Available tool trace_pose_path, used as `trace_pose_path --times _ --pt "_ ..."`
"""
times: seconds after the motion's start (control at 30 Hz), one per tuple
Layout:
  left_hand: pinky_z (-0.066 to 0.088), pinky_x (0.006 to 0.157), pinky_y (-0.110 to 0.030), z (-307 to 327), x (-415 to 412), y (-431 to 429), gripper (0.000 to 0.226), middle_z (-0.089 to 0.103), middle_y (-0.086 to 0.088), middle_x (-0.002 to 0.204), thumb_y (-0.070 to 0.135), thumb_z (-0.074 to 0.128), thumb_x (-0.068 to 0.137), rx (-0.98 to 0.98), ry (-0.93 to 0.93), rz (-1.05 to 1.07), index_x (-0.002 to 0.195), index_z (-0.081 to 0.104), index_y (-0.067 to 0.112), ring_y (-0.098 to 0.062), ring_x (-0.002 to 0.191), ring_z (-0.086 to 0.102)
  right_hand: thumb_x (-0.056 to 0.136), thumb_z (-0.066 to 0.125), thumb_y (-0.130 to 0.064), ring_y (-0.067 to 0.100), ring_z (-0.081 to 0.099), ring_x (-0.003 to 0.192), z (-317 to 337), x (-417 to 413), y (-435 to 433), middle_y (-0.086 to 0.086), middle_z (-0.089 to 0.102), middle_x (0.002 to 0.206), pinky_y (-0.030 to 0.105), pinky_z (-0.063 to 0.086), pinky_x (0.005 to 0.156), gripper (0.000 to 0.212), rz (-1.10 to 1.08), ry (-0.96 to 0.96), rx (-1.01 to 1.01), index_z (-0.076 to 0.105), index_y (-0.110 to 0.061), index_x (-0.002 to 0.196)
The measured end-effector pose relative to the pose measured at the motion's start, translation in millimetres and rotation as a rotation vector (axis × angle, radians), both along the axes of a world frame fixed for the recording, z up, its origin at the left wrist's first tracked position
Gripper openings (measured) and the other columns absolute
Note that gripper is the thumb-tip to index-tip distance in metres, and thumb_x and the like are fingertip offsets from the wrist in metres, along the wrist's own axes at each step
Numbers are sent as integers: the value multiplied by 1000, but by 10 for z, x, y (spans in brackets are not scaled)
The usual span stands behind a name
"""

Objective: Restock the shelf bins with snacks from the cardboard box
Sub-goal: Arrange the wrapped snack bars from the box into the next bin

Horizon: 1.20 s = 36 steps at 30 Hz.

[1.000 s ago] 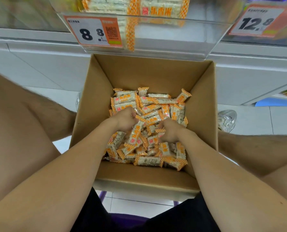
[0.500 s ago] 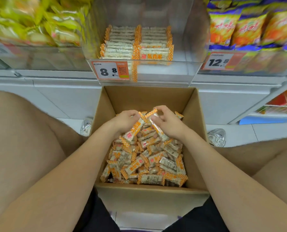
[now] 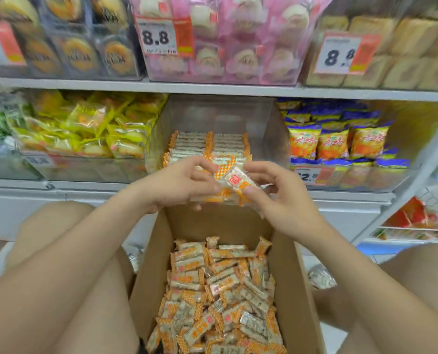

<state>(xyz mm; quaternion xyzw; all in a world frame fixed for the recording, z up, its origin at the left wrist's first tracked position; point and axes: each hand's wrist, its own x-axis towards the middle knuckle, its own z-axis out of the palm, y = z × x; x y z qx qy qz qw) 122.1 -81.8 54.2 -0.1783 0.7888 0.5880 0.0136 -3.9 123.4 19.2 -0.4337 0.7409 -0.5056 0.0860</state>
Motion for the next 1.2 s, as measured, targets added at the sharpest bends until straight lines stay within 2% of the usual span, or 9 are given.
trace_pose_path --times 0.1,0.23,0.4,0.53,0.63,0.83,0.93,1.07,1.2 --pt "64 65 -35 35 -9 25 22 80 -13 103 29 67 102 90 95 165 109 64 8 -26 88 80 96 74 -15 5 68 102 43 -20 -47 -20 74 114 22 51 76 32 16 58 -7 73 -27 125" --pt "62 86 -42 64 -108 81 53 77 -18 112 54 47 107 298 125 183 122 68 8 -27 102 76 98 73 -24 6 58 106 54 -62 -186 -14 59 121 14 41 86 36 -25 230 42 71 -38 130" --pt "60 97 -47 77 -168 -55 38 68 15 133 40 87 84 -72 134 -36 121 75 37 -16 105 75 97 64 -53 13 48 126 162 -227 -317 -16 55 128 43 43 106 30 12 471 143 66 -38 122" --pt "62 94 -40 120 -308 -149 42 73 -4 126 25 83 90 -19 265 7 129 70 28 -25 112 73 89 79 -46 3 66 114 363 -452 -400 -16 70 119 36 56 97 43 151 260 179 62 -31 126" --pt "60 98 -41 126 -433 -295 52 73 -2 122 37 82 88 -120 308 69 137 62 32 -21 109 73 85 83 -42 5 71 104 421 -662 -544 -13 73 113 36 59 93 46 134 261 154 66 -25 125" --pt "45 92 -28 42 -582 -524 37 65 0 137 19 39 109 -739 -37 81 138 62 20 -17 125 59 90 79 -39 23 57 129 272 -1100 -859 -2 66 133 44 48 108 52 11 528 660 59 -27 137" --pt "51 88 -33 -33 -605 -520 39 71 -4 120 21 34 106 -796 -188 -8 126 68 18 -21 110 64 84 84 -38 20 56 124 115 -1149 -1019 -1 67 126 40 51 104 51 85 476 816 66 -24 130" --pt "45 108 -40 -191 -662 -514 42 61 -7 142 27 30 109 -860 -362 -166 136 61 17 -27 130 54 71 91 -33 21 62 101 -5 -1149 -1246 -1 62 102 37 57 83 38 11 480 837 72 -30 104" --pt "44 103 -38 -260 -673 -511 41 60 -5 141 30 28 111 -853 -369 -186 133 59 16 -25 127 53 72 86 -22 27 65 94 -150 -1090 -1379 0 68 99 36 47 76 27 -116 533 841 70 -25 93"
